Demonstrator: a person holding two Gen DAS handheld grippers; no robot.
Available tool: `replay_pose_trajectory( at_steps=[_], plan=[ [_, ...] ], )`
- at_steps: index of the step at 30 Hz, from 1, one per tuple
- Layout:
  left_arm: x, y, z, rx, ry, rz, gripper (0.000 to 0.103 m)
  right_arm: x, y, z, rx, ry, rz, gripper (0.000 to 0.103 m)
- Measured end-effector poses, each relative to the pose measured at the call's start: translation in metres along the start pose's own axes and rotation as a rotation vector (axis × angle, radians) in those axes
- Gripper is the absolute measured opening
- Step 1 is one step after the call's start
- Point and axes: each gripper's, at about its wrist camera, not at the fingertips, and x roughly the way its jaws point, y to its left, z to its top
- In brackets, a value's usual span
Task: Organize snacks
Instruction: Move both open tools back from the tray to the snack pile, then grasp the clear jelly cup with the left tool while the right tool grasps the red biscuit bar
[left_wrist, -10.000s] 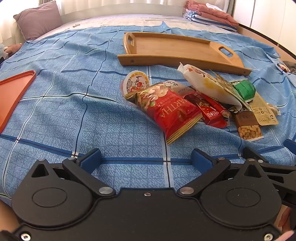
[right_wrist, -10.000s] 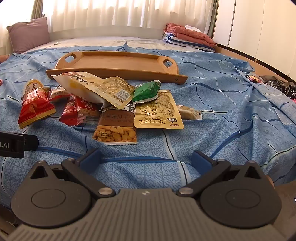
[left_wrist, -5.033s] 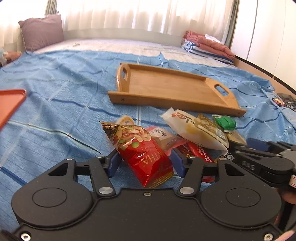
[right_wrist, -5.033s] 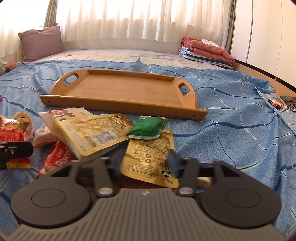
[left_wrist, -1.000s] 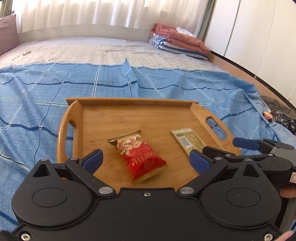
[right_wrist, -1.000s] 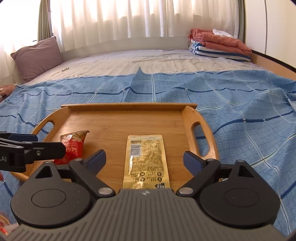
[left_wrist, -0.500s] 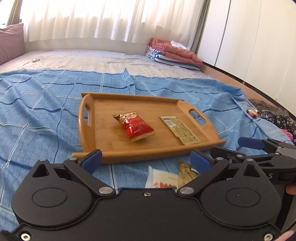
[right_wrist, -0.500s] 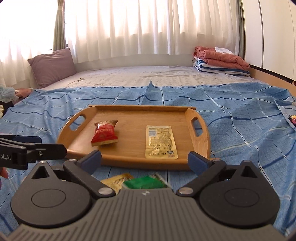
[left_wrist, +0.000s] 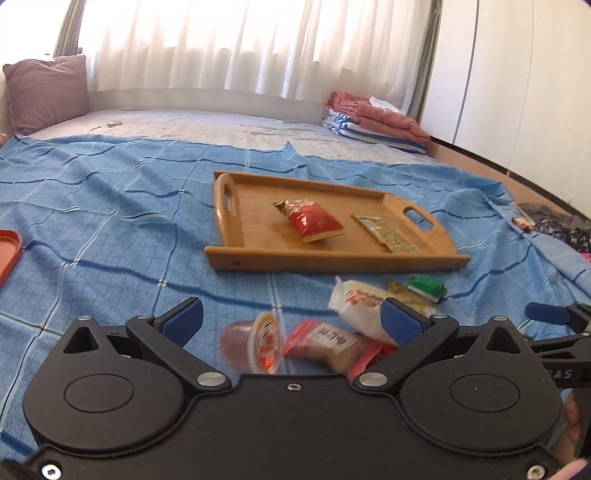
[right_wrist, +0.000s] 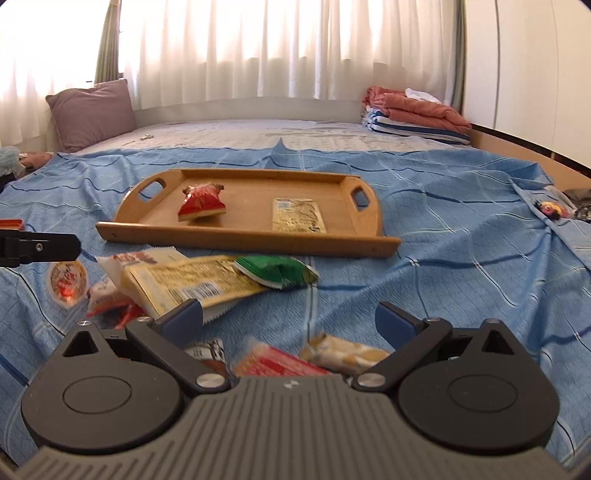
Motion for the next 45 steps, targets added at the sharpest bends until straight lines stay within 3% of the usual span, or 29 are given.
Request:
replay_pose_trajectory(
  at_steps=[5,10,15,21,31,35,37,39,45],
  plan=[
    [0.008,0.006,-0.013,0.014,0.032,0.044,0.100,-0.003,-0.004,-0.014,0.021,0.024,-0.028,0.102],
    [0.016,0.017,-0.018,-0.033,0.069,0.036,0.084,-0.004,-0.012,-0.025,0.072,0.052,-0.042,0.099],
    [0.025,0.021,-0.019,-0.033,0.087,0.062,0.070,-0.007,-0.016,-0.030,0.124,0.058,-0.038,0.088],
    [0.033,0.016,-0.019,-0.023,0.089,0.071,0.068,-0.003,0.000,-0.031,0.083,0.064,-0.036,0.084],
    [0.041,0.015,-0.017,-0.018,0.086,0.080,0.067,0.012,0.017,-0.024,0.061,0.073,-0.066,0.087],
    [0.044,0.014,-0.016,-0.019,0.089,0.072,0.060,0.023,0.023,-0.020,0.058,0.096,-0.078,0.091],
    [0.045,0.012,-0.017,-0.011,0.092,0.072,0.051,0.030,0.025,-0.021,0.053,0.096,-0.086,0.092],
    [0.046,0.010,-0.017,0.009,0.093,0.091,0.042,0.033,0.026,-0.021,0.059,0.092,-0.085,0.091],
    [0.041,0.008,-0.016,0.010,0.105,0.068,0.041,0.023,0.027,-0.021,0.063,0.077,-0.039,0.076]
  ],
)
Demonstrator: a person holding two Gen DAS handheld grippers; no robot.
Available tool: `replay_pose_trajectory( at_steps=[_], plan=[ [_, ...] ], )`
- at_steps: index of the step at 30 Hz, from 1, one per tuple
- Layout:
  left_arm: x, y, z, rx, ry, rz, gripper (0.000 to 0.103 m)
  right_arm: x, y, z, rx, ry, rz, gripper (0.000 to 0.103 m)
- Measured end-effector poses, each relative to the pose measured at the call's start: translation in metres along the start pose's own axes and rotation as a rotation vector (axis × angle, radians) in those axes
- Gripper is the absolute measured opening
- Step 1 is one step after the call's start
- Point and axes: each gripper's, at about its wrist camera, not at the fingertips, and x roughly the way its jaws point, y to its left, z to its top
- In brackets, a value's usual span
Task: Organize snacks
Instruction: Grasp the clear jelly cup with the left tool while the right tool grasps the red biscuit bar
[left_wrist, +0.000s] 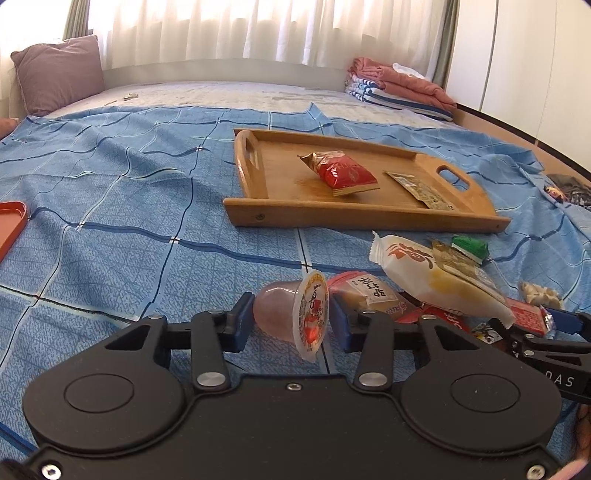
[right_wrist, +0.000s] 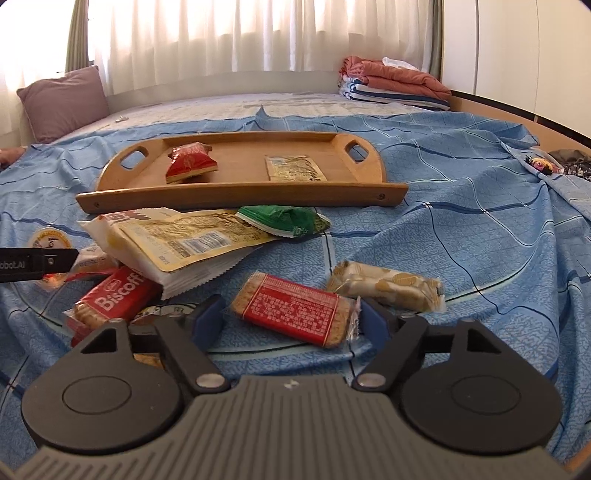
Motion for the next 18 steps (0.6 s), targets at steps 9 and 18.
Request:
replay_pose_trajectory(
  at_steps=[9,18],
  plan=[
    [-0.014,0.002,0.007,-0.012,0.005,-0.017,0.041,-0.019,-0.005,0.008,0.032,-0.018,0.045,0.072],
    [-0.032,0.002,0.031,-0.031,-0.052,-0.040,0.039,-0.031,-0.014,0.036,0.044,-0.064,0.059,0.073]
  ],
)
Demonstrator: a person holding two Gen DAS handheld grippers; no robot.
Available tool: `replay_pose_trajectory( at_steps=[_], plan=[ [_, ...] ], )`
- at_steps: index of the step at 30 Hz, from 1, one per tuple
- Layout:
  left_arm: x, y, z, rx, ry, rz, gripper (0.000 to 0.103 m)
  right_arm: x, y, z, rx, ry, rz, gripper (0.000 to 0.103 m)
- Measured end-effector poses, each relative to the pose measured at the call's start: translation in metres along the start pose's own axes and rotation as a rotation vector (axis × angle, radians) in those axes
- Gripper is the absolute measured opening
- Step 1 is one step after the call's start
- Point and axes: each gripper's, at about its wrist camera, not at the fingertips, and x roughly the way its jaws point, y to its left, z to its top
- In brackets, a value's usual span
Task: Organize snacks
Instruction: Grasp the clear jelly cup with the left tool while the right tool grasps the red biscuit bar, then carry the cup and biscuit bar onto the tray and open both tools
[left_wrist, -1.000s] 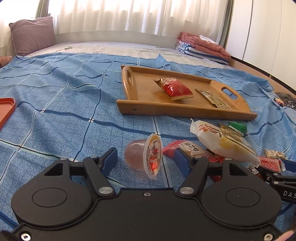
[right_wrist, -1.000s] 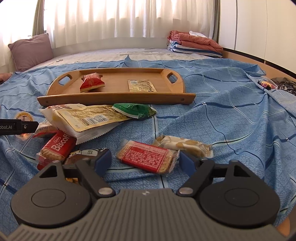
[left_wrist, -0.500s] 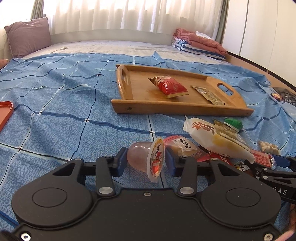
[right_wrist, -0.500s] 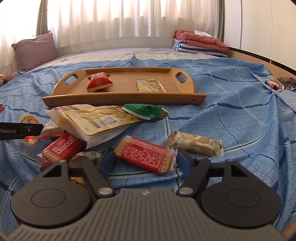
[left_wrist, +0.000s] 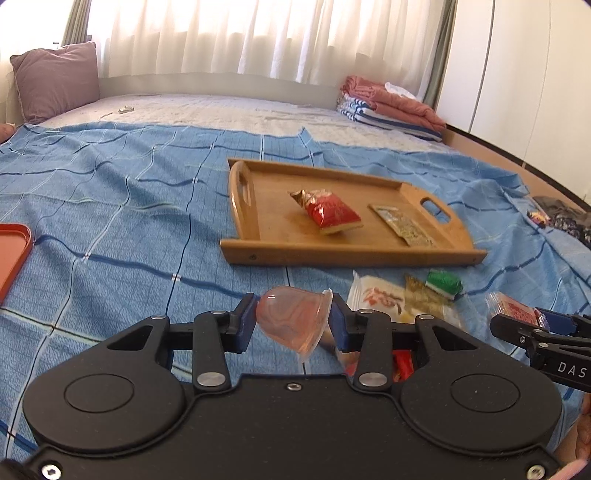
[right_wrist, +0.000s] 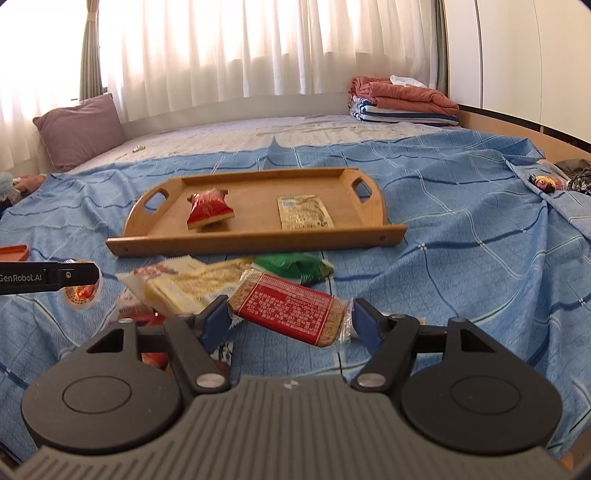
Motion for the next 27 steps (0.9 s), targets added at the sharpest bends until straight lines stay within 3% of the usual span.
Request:
replay_pose_trajectory(
  at_steps=[8,17,23,27],
  plan=[
    [-0.001,0.000,0.024,0.000,-0.037,-0.008,0.039,0.013,-0.013,0.030,0.040,-0.004,0.035,0.073],
    [0.030,0.004,0.078,-0.052,-0.020,-0.008,0.039,0.045,-0.025,0.078,0.029,0.008,0.054,0.073],
    [0.072,0.002,0.113,-0.078,0.053,-0.020,0.039,0.081,-0.033,0.112,0.007,0.052,0.065,0.073],
    [0.105,0.000,0.123,-0.103,0.108,0.003,0.039,0.111,-0.030,0.119,-0.072,0.111,0.023,0.073]
  ],
)
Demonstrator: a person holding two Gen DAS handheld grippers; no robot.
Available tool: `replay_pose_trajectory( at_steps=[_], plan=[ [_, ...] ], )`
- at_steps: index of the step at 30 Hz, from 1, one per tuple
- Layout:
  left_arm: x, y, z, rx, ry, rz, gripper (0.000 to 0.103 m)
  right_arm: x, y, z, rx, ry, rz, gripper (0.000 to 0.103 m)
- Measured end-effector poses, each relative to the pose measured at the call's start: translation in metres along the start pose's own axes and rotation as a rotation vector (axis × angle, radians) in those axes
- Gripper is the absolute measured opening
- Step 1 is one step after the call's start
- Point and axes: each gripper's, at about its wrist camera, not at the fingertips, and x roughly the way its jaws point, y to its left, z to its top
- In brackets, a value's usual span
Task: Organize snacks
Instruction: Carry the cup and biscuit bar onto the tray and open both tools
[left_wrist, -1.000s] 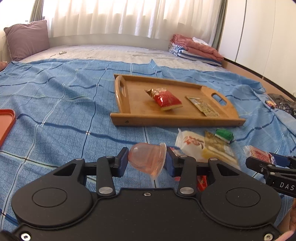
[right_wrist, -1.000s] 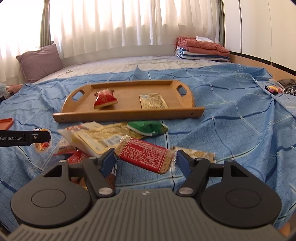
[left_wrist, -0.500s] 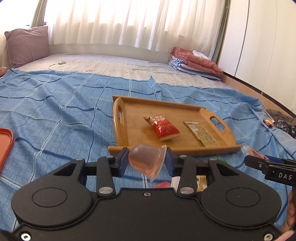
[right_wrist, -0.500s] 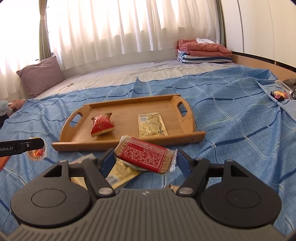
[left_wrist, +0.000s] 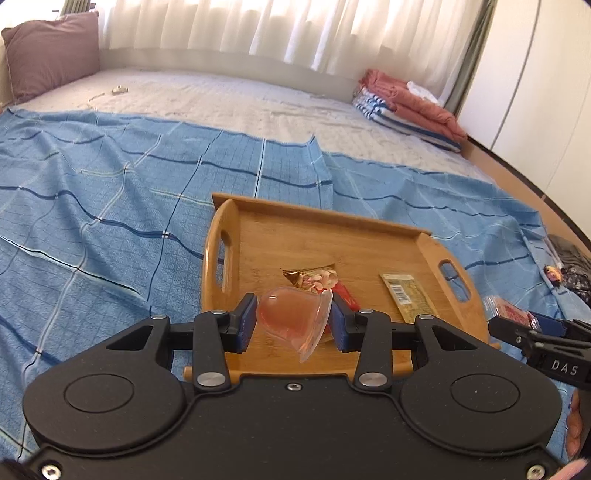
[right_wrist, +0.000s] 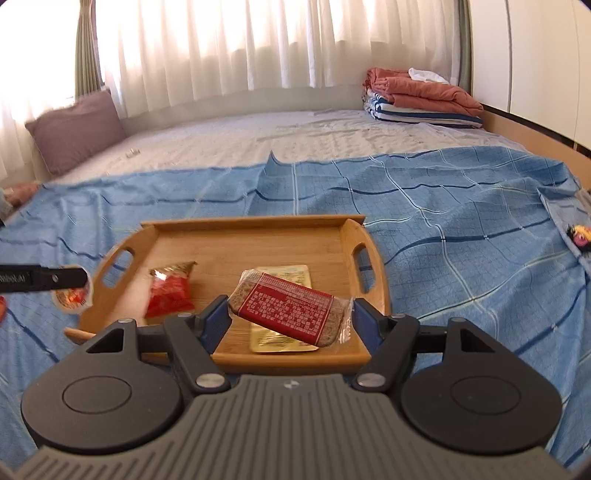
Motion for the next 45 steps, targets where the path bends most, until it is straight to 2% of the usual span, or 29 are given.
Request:
replay_pose_trajectory(
  at_steps=[5,13,31,35,37,40,42,45],
  plan=[
    [0.038,0.000,-0.002,-0.019,0.062,0.047,0.039,0.034,0.004,-0.003,-0.053,0.082,0.009,0.073],
    [0.068,-0.002,-0.011,-0.003,0.099,0.055,0.039,0.065,0.011,-0.009,-0.073,0.128,0.039,0.073],
    [0.084,-0.018,-0.014,0.056,0.051,0.065,0.039,0.092,0.012,-0.018,-0.057,0.143,0.065,0.074],
    [0.083,-0.022,-0.017,0.088,0.037,0.071,0.039,0.092,0.010,-0.018,-0.036,0.133,0.080,0.082],
    [0.082,-0.023,-0.018,0.098,0.029,0.080,0.042,0.091,0.010,-0.019,-0.029,0.129,0.087,0.083],
    [0.078,-0.027,-0.019,0.126,0.007,0.086,0.059,0.087,0.010,-0.019,-0.023,0.121,0.089,0.086],
    [0.072,-0.030,-0.020,0.147,-0.011,0.083,0.076,0.083,0.009,-0.018,-0.019,0.113,0.088,0.088],
    [0.062,-0.034,-0.022,0.181,-0.039,0.071,0.086,0.074,0.007,-0.018,-0.007,0.095,0.092,0.090]
  ],
)
